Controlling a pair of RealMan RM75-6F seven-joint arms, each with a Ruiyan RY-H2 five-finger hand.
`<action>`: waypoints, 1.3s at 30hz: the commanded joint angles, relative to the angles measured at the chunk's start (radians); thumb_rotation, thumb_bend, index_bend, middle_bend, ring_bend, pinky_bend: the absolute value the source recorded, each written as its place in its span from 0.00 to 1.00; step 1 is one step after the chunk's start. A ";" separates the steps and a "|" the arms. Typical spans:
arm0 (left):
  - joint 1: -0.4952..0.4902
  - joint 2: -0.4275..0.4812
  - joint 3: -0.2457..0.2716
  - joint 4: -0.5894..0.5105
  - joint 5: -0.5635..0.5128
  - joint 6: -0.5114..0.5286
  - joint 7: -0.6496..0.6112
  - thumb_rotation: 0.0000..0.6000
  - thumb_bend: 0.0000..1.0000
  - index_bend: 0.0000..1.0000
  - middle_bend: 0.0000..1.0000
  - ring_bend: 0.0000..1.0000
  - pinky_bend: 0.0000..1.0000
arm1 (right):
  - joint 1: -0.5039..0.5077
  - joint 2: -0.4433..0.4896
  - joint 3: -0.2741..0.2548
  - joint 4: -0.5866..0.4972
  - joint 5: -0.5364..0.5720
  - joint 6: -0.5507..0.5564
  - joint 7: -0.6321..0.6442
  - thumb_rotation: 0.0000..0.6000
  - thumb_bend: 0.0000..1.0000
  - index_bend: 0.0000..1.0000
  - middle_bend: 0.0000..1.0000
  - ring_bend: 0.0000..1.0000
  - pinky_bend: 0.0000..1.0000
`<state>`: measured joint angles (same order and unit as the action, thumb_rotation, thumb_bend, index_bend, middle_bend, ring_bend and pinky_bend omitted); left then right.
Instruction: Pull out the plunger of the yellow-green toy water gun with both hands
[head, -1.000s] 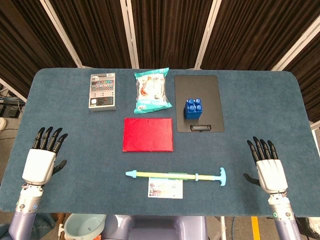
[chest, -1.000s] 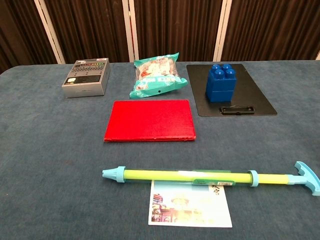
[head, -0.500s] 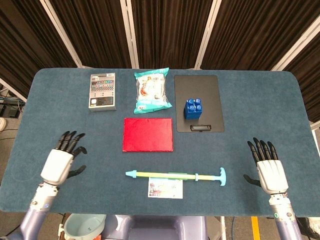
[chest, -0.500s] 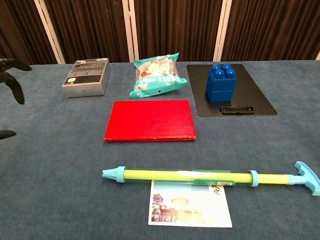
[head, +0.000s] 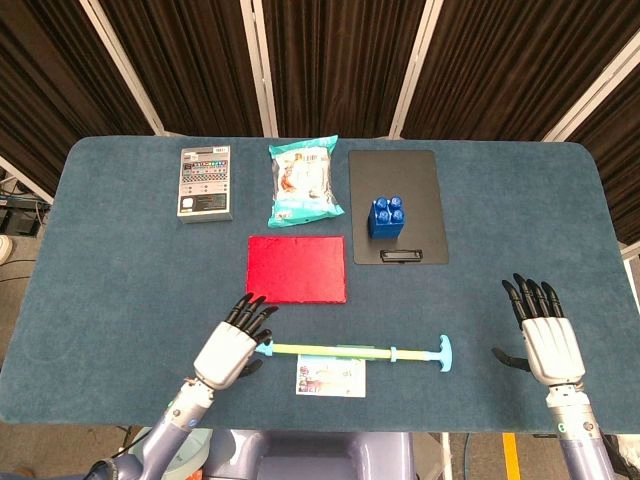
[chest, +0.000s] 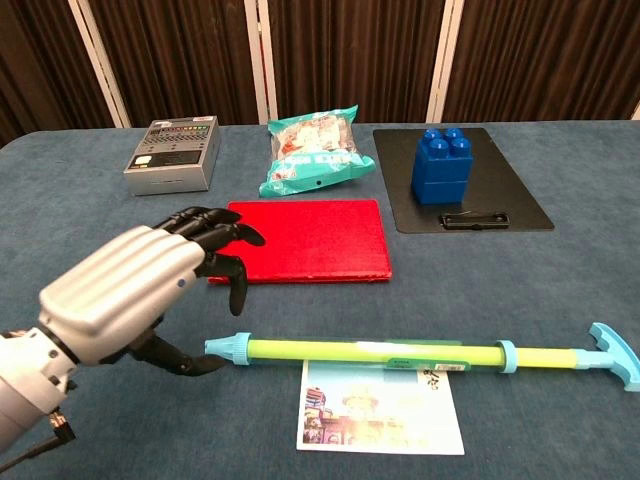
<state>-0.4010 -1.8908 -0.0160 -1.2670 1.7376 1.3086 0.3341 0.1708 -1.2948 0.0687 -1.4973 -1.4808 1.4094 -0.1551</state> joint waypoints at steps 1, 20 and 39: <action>-0.027 -0.076 -0.014 0.086 -0.001 -0.013 -0.002 1.00 0.11 0.51 0.15 0.05 0.07 | -0.001 0.008 0.011 0.000 0.019 -0.003 0.015 1.00 0.00 0.00 0.00 0.00 0.00; -0.100 -0.275 -0.040 0.394 0.021 0.040 -0.055 1.00 0.26 0.50 0.14 0.05 0.07 | 0.001 0.025 0.034 0.005 0.054 -0.012 0.040 1.00 0.00 0.00 0.00 0.00 0.00; -0.120 -0.299 -0.055 0.468 -0.033 0.020 -0.012 1.00 0.25 0.41 0.12 0.05 0.07 | 0.004 0.020 0.044 0.004 0.076 -0.020 0.030 1.00 0.01 0.00 0.00 0.00 0.00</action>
<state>-0.5207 -2.1893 -0.0704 -0.7988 1.7052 1.3284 0.3227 0.1751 -1.2744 0.1125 -1.4932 -1.4045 1.3896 -0.1253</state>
